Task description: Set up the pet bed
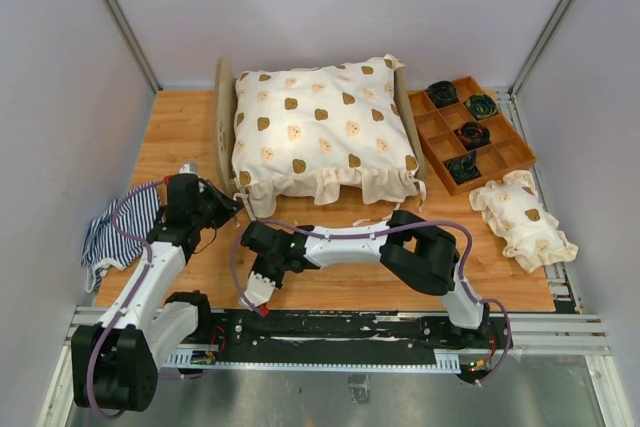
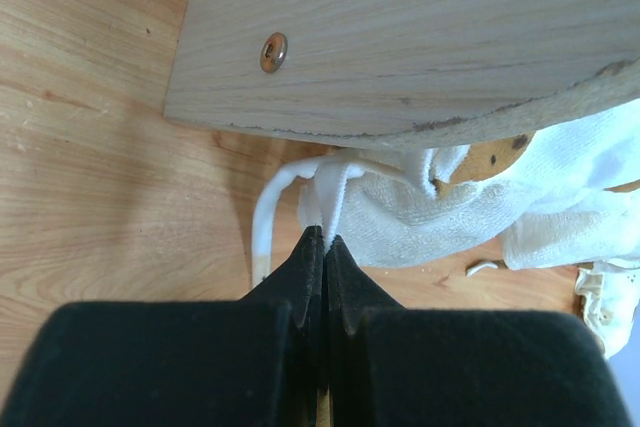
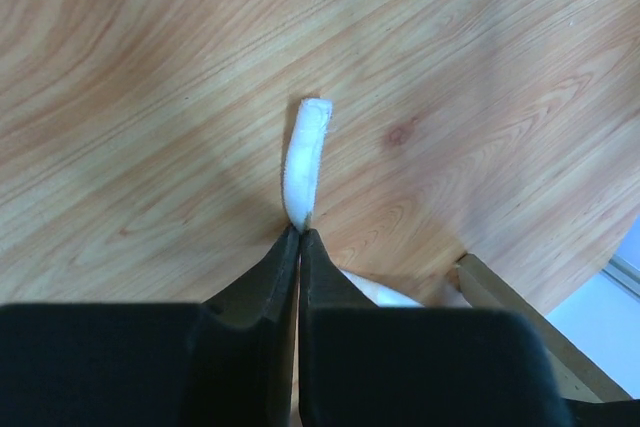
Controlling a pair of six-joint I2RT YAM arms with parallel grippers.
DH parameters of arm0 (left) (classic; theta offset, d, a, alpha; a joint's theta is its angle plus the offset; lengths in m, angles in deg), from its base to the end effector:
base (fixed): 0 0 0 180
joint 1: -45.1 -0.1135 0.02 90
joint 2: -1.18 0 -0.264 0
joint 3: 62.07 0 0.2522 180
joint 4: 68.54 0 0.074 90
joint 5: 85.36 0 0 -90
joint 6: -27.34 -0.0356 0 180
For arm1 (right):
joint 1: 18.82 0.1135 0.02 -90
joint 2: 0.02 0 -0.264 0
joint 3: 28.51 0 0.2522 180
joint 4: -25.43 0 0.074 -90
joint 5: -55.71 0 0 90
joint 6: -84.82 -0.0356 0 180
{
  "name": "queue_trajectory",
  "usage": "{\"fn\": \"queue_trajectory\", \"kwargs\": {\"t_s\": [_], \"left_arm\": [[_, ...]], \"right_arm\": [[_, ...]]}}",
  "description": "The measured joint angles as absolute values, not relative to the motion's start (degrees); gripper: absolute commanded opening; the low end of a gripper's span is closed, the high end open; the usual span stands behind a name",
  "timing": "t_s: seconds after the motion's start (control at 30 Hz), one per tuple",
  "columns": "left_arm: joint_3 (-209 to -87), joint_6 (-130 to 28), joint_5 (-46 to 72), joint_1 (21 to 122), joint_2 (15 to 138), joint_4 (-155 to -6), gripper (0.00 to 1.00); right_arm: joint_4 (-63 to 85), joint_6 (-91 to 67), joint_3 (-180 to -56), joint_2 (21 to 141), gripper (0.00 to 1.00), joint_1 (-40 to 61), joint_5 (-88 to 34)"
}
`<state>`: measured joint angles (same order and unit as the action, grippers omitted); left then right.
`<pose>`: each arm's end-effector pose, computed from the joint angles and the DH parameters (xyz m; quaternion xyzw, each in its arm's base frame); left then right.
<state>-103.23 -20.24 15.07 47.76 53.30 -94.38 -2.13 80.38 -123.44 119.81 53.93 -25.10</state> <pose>0.1923 -0.0154 0.2086 -0.2645 0.8512 -0.2460 0.3807 0.1270 0.4282 0.1498 -0.9318 0.1523 0.0396 0.3272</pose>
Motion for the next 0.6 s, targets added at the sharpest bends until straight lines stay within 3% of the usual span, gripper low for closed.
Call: {"fn": "queue_trajectory", "kwargs": {"t_s": [0.37,0.6], "left_arm": [[-102.62,-20.05,14.35,47.04,53.71,-94.27,0.0],[-99.62,-19.19,12.34,46.97,53.73,-94.42,0.0]], "right_arm": [[-2.46,73.08,-121.89,117.1,0.0,52.14,-19.14],[14.11,54.83,-107.72,105.51,0.0,46.23,-8.71]]}}
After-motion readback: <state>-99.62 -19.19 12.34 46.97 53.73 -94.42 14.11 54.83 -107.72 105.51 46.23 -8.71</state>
